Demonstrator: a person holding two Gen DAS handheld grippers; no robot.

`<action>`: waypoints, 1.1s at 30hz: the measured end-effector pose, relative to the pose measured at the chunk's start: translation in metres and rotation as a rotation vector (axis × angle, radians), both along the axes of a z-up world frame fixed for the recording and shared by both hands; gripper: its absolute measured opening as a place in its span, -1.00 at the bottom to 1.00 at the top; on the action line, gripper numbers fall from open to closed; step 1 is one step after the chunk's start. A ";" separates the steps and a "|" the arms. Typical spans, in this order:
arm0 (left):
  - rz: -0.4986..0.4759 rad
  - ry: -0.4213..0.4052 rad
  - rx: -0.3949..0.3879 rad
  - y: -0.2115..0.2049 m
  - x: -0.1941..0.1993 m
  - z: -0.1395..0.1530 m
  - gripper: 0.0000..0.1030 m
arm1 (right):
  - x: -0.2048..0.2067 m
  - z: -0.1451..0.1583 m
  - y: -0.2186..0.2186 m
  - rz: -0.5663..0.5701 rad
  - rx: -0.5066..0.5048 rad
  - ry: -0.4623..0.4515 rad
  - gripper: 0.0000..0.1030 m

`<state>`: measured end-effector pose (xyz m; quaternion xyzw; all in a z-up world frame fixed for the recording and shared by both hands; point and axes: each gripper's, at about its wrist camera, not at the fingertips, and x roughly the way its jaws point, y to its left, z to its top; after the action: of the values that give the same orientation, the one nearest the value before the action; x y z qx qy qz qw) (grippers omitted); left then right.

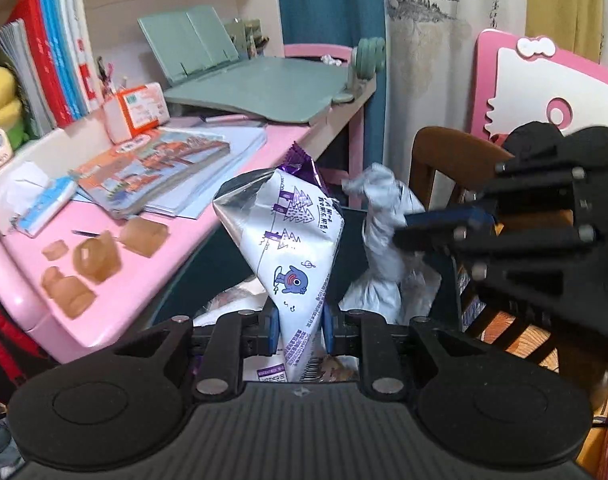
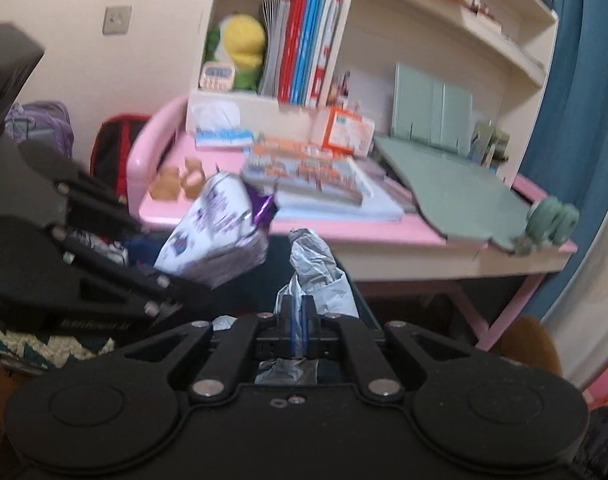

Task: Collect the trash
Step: 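Carry the snack wrapper and tissue in both tools to the teal wastebasket, then open both tools over the wastebasket to drop the wrapper and tissue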

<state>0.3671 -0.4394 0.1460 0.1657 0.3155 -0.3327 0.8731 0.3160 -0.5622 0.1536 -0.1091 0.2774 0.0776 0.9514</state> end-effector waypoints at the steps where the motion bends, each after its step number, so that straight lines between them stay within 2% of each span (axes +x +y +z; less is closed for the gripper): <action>1: -0.002 0.005 0.007 -0.004 0.003 -0.003 -0.61 | 0.002 -0.004 -0.001 0.002 -0.003 0.014 -0.94; 8: -0.010 0.079 0.042 -0.023 0.022 -0.033 -0.61 | 0.024 -0.030 -0.003 -0.005 -0.004 0.156 -0.93; 14: -0.009 0.129 0.073 -0.029 0.032 -0.044 -0.60 | 0.032 -0.036 -0.006 -0.022 0.020 0.227 -0.85; 17: -0.008 0.158 0.072 -0.030 0.035 -0.047 -0.59 | 0.034 -0.039 -0.010 -0.041 0.038 0.256 -0.69; 18: -0.007 0.163 0.071 -0.030 0.036 -0.048 -0.56 | 0.035 -0.039 -0.011 -0.048 0.045 0.263 -0.66; 20: 0.000 0.164 0.075 -0.030 0.036 -0.049 -0.36 | 0.036 -0.041 -0.013 -0.058 0.056 0.278 -0.63; 22: 0.012 0.148 0.083 -0.030 0.035 -0.049 -0.02 | 0.035 -0.042 -0.015 -0.064 0.062 0.289 -0.61; 24: 0.010 0.132 0.084 -0.028 0.032 -0.049 0.10 | 0.034 -0.042 -0.015 -0.069 0.063 0.289 -0.61; 27: 0.015 0.137 0.062 -0.023 0.030 -0.045 0.14 | 0.031 -0.039 -0.017 -0.074 0.079 0.285 -0.57; 31: 0.021 0.117 0.054 -0.016 0.023 -0.038 0.34 | 0.024 -0.028 -0.014 -0.076 0.073 0.259 -0.36; 33: 0.024 0.111 0.041 -0.011 0.018 -0.032 0.35 | 0.019 -0.020 -0.013 -0.076 0.074 0.245 -0.31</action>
<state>0.3853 -0.4502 0.1137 0.1611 0.3719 -0.3244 0.8547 0.3353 -0.5753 0.1335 -0.0531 0.3923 0.0645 0.9160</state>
